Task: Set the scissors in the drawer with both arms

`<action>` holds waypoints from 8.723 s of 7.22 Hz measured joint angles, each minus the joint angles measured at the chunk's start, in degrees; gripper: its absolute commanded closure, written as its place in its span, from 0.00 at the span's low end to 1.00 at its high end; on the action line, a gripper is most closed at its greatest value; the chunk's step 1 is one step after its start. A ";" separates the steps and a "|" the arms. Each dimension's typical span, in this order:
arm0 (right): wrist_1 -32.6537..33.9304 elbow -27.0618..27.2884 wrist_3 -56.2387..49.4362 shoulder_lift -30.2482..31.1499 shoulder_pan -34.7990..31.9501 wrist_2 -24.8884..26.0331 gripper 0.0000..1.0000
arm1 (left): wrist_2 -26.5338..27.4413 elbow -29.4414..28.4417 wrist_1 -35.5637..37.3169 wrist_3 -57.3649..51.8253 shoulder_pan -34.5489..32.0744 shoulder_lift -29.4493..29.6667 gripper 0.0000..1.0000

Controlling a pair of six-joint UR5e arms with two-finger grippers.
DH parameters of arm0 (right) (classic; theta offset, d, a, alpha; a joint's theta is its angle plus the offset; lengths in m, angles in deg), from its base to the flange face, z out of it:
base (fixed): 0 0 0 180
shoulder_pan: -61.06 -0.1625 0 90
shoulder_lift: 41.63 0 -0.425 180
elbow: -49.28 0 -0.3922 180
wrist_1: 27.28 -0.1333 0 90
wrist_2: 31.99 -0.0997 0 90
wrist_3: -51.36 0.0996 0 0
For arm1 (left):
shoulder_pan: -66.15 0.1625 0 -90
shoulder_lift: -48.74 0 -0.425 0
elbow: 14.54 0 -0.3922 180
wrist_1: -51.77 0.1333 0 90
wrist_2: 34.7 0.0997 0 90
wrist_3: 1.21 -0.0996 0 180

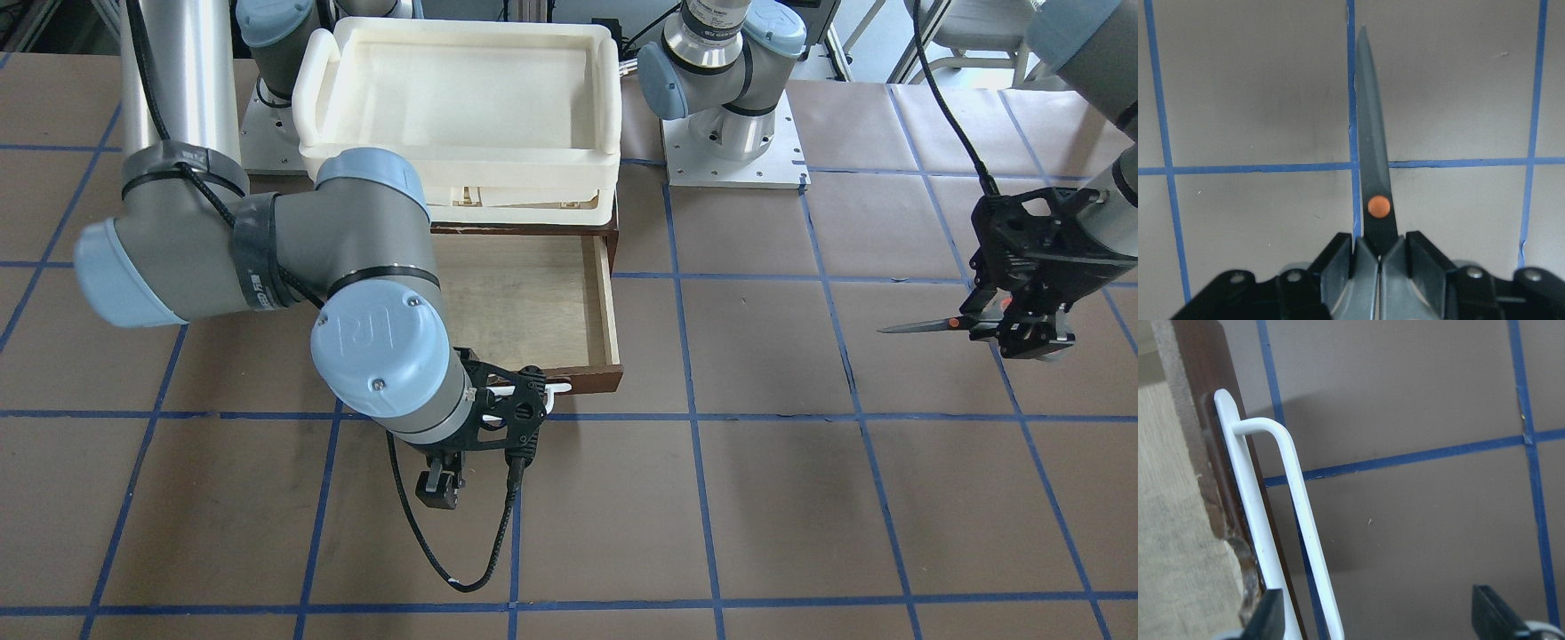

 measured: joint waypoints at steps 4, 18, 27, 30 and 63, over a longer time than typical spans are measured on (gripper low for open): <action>-1.57 7.45 17.44 14.65 4.88 0.61 0.00 | -1.77 -0.47 -2.78 16.17 -12.18 -2.38 0.99; -3.62 17.06 77.40 30.05 5.13 5.35 0.00 | -7.55 -1.28 8.07 57.58 -45.02 6.89 0.97; -4.19 17.70 79.37 30.07 4.94 4.31 0.00 | -7.59 -1.16 10.80 55.97 -45.58 10.40 0.96; -4.29 17.76 79.23 30.00 4.93 4.25 0.00 | -7.55 -0.98 10.92 56.01 -46.86 11.93 0.96; -4.16 17.85 74.54 30.18 4.49 6.30 0.00 | -0.49 0.80 -5.77 112.12 -22.02 -11.98 0.01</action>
